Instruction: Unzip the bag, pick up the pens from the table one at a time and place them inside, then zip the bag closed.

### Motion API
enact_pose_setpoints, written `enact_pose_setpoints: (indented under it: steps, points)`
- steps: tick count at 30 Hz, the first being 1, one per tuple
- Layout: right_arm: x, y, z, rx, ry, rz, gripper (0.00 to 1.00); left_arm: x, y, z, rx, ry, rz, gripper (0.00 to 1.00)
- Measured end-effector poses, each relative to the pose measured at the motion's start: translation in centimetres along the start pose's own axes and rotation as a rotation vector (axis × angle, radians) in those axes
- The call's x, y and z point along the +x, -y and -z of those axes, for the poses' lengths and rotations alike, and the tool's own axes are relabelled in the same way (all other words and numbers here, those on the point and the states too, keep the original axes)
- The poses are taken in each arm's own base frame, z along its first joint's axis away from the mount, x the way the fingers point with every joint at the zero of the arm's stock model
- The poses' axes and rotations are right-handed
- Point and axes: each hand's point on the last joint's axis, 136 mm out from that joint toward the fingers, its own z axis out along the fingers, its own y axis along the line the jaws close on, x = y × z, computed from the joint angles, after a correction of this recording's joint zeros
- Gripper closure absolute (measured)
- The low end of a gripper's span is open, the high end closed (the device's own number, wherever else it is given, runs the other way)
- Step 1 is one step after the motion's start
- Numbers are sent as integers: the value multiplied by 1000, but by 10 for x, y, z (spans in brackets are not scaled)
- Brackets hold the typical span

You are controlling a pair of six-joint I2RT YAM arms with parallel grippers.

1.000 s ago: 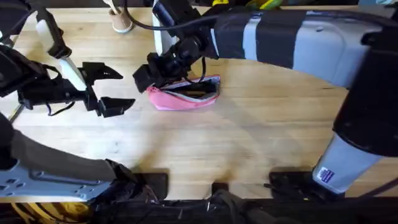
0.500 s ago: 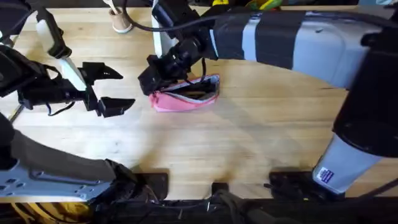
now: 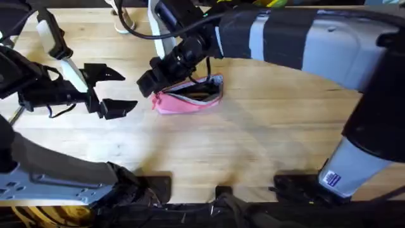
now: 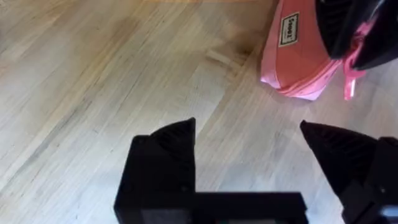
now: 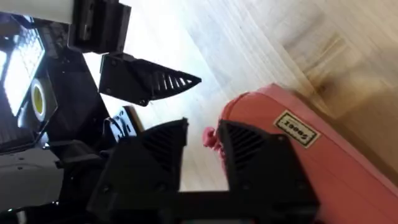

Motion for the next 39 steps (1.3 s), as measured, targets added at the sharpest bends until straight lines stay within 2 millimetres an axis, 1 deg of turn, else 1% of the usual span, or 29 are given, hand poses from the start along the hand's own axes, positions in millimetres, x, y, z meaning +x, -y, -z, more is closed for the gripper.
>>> enact_pose_setpoints:
  steps: [2, 4, 5, 6, 8, 11, 13, 15, 17, 19, 21, 25, 28, 31, 33, 36, 39]
  points:
    - [-4, -5, 11, 22, 10, 31, 390, 0, 0, 0, 0, 0, 0, 7]
    - [-13, -14, 28, 46, 40, 66, 99, 0, 0, 0, 1, 0, 1, 7]
    - [-19, -19, 37, 60, 65, 88, 30, 0, 0, 0, 1, 0, 1, 7]
    - [-24, -24, 47, 73, 90, 107, 10, 0, 0, 0, 0, 0, 1, 7]
    - [-35, -33, 69, 115, 149, 133, 5, 0, 0, 0, 0, 0, 0, 7]
    - [-39, -37, 98, 188, 202, 93, 5, 0, 0, 0, 0, 0, 0, 7]
    - [-33, -33, 109, 239, 204, 9, 5, 0, 0, 0, 0, -1, -3, 7]
    - [-22, -25, 113, 281, 181, -88, 4, 1, 0, 0, 1, -4, -8, 7]
    - [-12, -17, 110, 315, 157, -183, 4, 2, 0, 0, 3, -14, -13, 6]
    - [-6, -14, 105, 332, 142, -249, 4, 4, 1, 0, 5, -25, -16, 7]
    - [0, -17, 99, 345, 130, -287, 4, 5, 1, 0, 6, -31, -16, 8]
    - [13, -29, 84, 383, 119, -307, 4, 6, 1, 0, 7, -35, -16, 7]
    - [30, -35, 69, 410, 92, -329, 4, 7, 1, 0, 8, -38, -16, 7]
    - [50, -30, 58, 437, 51, -377, 4, 7, 2, 0, 9, -42, -15, 8]
    - [59, -24, 55, 451, 37, -415, 4, 8, 2, 0, 10, -44, -15, 7]
    - [66, -19, 51, 459, 30, -454, 4, 8, 2, 0, 10, -45, -17, 8]
    - [68, -24, 39, 439, 45, -463, 4, 8, 2, 0, 11, -45, -16, 7]
